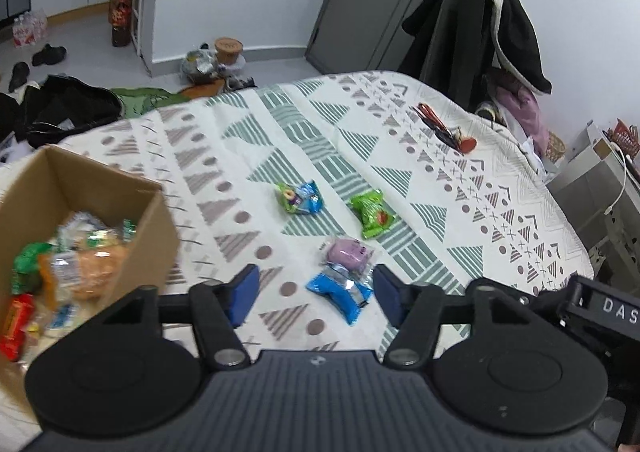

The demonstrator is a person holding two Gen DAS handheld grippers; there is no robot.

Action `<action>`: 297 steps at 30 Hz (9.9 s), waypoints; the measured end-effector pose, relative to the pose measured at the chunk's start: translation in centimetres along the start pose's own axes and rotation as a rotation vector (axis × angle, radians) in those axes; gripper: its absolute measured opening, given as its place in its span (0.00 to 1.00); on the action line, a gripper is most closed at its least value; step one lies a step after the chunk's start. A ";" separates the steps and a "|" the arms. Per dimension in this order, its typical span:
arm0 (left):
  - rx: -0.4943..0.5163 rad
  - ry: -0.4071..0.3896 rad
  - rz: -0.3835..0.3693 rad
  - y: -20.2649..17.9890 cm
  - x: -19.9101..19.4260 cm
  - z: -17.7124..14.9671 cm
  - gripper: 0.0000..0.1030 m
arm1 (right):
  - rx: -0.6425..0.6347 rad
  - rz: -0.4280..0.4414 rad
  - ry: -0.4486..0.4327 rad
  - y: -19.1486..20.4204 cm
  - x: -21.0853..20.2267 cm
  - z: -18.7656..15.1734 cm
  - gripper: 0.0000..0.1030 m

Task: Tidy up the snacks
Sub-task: 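Withdraw both tools from the box toward the remaining snacks, then grasp the blue snack pack with the left tool while the right tool grasps the purple candy, then carry the blue pack and purple candy with both tools over the box, then open both tools to drop the blue pack and purple candy into the box, then withdraw both tools from the box toward the last two snacks, then grasp the blue-and-green pack with the left tool while the right tool grasps the green candy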

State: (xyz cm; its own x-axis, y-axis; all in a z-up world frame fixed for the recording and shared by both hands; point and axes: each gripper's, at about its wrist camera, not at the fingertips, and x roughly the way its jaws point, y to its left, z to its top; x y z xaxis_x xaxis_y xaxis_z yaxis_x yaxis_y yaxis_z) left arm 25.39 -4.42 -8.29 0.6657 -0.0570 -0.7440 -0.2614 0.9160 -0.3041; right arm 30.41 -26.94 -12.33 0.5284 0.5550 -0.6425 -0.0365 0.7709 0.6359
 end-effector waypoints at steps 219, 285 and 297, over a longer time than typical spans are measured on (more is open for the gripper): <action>-0.298 -0.086 0.209 17.4 -11.3 3.5 0.90 | -0.449 0.106 0.095 16.6 4.8 -4.8 0.83; -0.246 0.094 -0.018 5.5 11.4 6.9 0.64 | -0.206 -0.133 0.065 1.6 11.8 7.0 0.58; -0.270 0.179 -0.043 5.4 18.1 7.8 0.57 | -0.156 -0.164 0.055 -0.1 15.7 7.8 0.58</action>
State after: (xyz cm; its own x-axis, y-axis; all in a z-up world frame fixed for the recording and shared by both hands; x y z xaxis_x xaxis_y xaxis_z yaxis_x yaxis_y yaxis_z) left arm 41.45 2.64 -18.72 0.5531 -0.1842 -0.8125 -0.4278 0.7740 -0.4668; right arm 45.34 -20.74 -19.17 0.4911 0.4311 -0.7569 -0.0869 0.8889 0.4498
